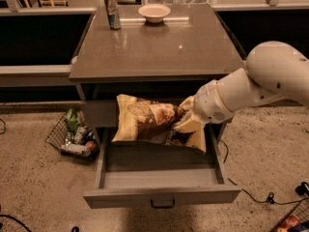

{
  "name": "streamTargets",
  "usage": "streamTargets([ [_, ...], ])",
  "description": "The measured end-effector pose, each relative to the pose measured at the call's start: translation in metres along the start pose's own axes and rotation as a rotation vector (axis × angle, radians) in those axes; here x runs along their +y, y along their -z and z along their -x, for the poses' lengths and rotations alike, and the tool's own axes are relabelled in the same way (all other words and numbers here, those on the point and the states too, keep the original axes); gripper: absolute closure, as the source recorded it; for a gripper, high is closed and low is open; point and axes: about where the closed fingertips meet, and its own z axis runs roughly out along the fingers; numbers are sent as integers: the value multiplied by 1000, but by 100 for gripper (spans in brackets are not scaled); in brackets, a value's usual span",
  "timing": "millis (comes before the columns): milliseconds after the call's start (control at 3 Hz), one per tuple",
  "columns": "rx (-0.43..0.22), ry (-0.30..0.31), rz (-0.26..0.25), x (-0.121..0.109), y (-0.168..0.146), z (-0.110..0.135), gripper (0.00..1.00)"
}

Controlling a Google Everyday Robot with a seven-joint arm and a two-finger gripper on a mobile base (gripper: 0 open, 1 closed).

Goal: Place brown chip bag into middle drawer

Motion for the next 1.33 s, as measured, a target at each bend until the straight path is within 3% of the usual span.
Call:
streamTargets([
  [333, 0, 0, 0, 0, 0, 0, 100],
  [667, 23, -45, 10, 6, -14, -22, 100],
  [1333, 106, -258, 91, 27, -69, -130, 100],
])
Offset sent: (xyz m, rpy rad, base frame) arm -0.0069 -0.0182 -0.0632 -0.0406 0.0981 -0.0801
